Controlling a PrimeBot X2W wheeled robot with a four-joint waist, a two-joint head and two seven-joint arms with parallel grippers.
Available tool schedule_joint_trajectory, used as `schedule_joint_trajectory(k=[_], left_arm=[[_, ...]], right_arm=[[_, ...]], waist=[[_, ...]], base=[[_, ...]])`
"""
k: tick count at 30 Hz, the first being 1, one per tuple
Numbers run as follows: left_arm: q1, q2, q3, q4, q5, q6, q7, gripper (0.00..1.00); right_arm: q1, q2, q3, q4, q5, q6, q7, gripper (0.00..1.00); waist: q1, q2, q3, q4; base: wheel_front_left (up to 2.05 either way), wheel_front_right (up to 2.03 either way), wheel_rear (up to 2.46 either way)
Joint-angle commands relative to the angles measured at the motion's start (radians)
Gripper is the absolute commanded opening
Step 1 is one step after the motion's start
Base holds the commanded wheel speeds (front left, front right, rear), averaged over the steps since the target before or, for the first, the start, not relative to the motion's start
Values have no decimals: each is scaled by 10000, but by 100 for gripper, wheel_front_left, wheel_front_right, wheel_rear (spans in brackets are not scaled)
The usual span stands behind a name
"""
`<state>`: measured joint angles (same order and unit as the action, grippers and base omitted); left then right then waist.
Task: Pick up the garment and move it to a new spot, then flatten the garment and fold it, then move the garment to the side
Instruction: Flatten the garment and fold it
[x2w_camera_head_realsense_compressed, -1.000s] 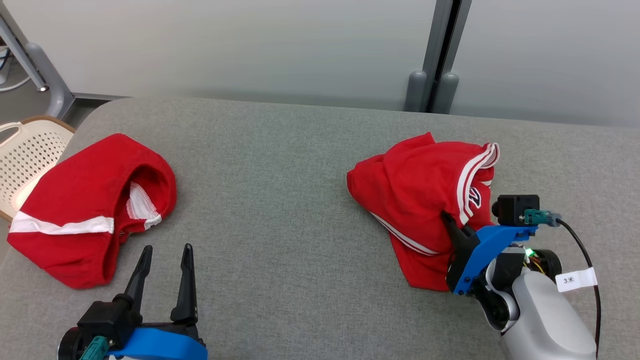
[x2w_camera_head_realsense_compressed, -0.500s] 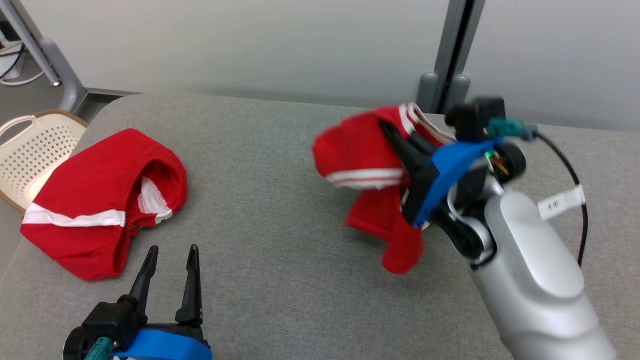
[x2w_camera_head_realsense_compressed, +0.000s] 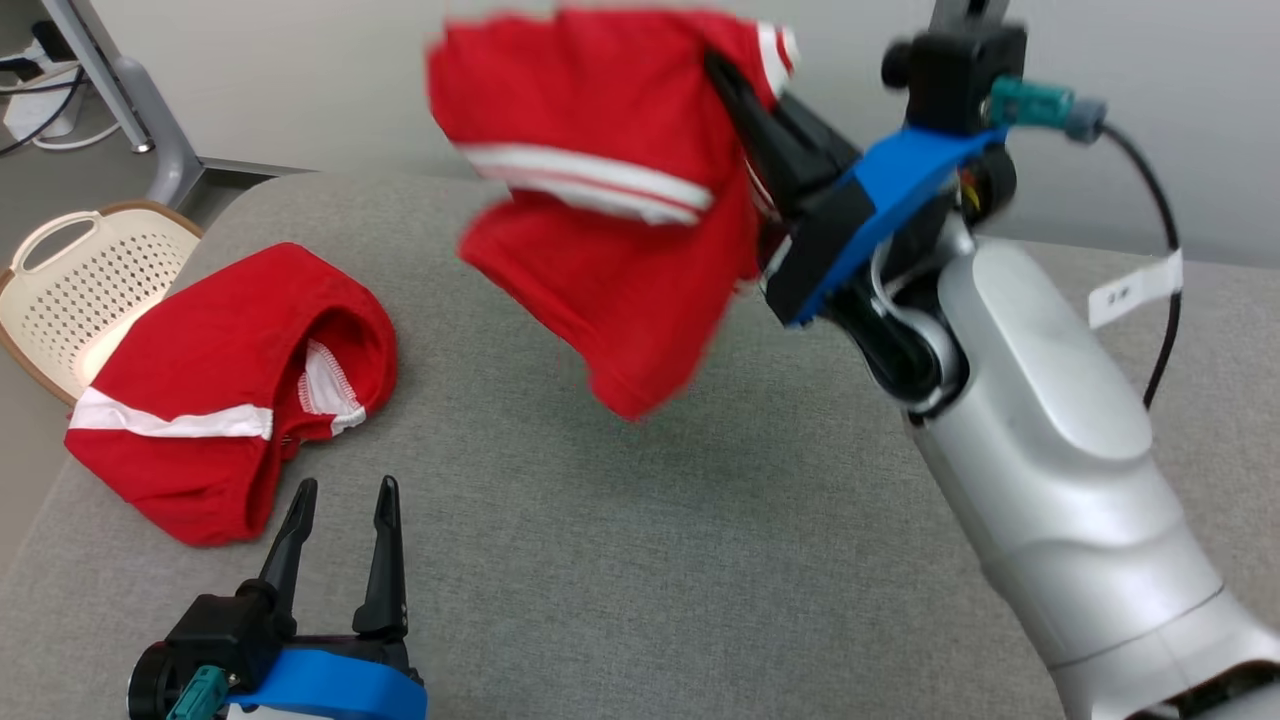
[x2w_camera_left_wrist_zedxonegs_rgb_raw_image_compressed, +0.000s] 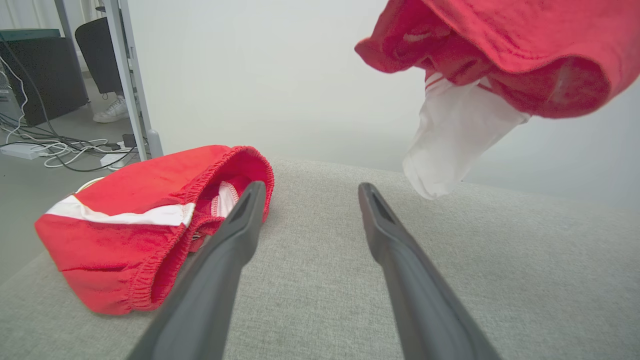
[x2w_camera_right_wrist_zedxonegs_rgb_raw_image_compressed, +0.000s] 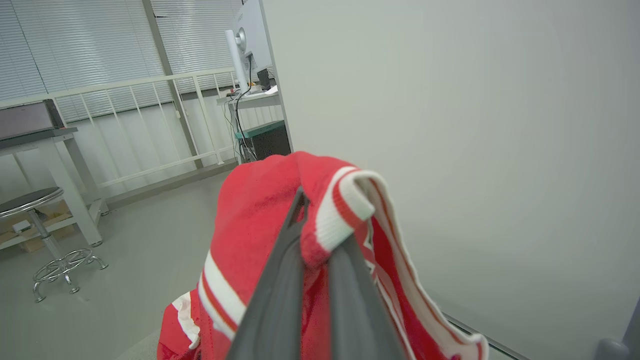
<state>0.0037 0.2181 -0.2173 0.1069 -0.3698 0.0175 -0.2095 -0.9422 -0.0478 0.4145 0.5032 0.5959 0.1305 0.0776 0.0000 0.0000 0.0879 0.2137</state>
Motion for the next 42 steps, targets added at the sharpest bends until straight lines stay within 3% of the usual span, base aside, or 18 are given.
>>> schedule_joint_trajectory(k=[1,9,16,20,21,22,32,37,42], left_arm=[[-90,24,7,-27,-54,50,-63,100],[-328,7,-23,6,-67,40,-134,100],[-330,84,-7,65,-93,99,-141,100],[-187,129,-23,66,-106,157,-95,100],[-164,138,-30,58,-115,163,-80,100],[-135,151,-16,55,-122,189,-85,100],[107,177,-74,-6,-172,295,-57,100],[139,204,-91,-68,-223,332,-72,100],[65,202,-70,-95,-255,345,-114,100]], right_arm=[[586,-53,-196,543,-147,3,-43,0],[2199,-68,-2079,3408,-1600,5,-693,0],[2945,-355,-3290,4102,-2822,5,-1162,0],[3348,-599,-3719,3733,-3584,3,-1183,27],[3476,-647,-3841,3571,-3771,3,-1158,46],[3604,-659,-3960,3375,-3973,3,-1149,100],[5760,-412,-4795,-71,-5371,5,-789,100],[7000,-316,-4250,-1985,-5856,5,-21,100],[7407,-293,-3477,-2575,-6033,3,1083,100]], waist=[[0,0,88,-108],[0,0,458,-447],[0,0,403,-791],[0,0,256,-1035],[0,0,219,-1085],[0,0,170,-1146],[0,0,-215,-1494],[0,0,-232,-1523],[0,0,-106,-1498]], base=[[0,0,0],[0,0,0],[0,0,0],[0,0,0],[0,0,0],[0,0,0],[0,0,0],[0,0,0],[0,0,0]])
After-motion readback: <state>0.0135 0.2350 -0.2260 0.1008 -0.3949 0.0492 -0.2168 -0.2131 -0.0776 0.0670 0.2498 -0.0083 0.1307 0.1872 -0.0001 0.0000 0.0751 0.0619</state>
